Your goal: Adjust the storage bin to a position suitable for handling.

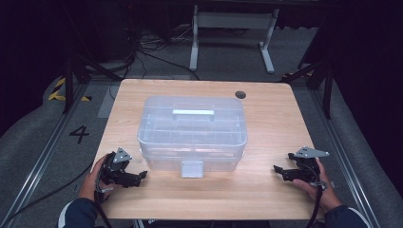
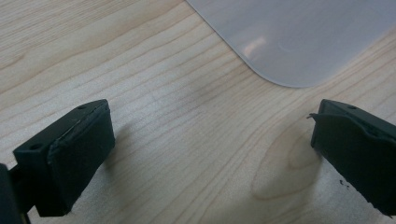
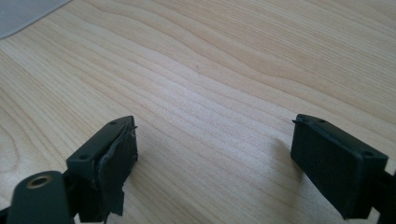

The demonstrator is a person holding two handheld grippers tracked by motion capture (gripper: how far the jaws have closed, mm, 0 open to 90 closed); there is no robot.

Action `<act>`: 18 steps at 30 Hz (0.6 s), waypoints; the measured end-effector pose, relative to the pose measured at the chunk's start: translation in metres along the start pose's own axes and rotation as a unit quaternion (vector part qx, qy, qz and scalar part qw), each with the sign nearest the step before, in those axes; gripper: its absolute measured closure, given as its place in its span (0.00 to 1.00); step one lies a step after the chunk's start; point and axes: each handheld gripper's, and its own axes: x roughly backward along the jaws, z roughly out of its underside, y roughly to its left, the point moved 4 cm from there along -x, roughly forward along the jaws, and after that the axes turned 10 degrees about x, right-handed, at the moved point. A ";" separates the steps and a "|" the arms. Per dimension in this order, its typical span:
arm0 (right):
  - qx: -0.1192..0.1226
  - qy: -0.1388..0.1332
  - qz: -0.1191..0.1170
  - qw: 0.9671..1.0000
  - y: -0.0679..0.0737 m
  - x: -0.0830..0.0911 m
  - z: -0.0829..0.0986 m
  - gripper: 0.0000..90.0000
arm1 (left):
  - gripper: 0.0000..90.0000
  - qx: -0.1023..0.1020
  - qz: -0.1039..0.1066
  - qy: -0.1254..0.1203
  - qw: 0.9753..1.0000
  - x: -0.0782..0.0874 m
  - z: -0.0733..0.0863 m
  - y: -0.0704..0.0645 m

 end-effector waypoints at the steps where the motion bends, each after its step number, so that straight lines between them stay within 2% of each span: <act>1: -0.001 0.000 0.000 1.000 0.000 0.000 0.000 0.16 | 0.00 0.000 0.000 -0.001 1.000 0.000 0.000 0.000; 14: -0.007 0.002 0.005 1.000 0.001 -0.001 -0.001 0.16 | 0.01 -0.005 0.003 -0.001 1.000 0.004 0.004 0.003; 17: 0.000 0.008 -0.003 1.000 0.000 0.001 0.000 0.17 | 0.01 -0.021 0.009 -0.001 1.000 0.006 0.006 0.005; 18: 0.002 0.009 -0.006 1.000 0.000 0.002 0.001 0.17 | 0.01 -0.015 0.013 -0.002 1.000 0.007 0.007 0.005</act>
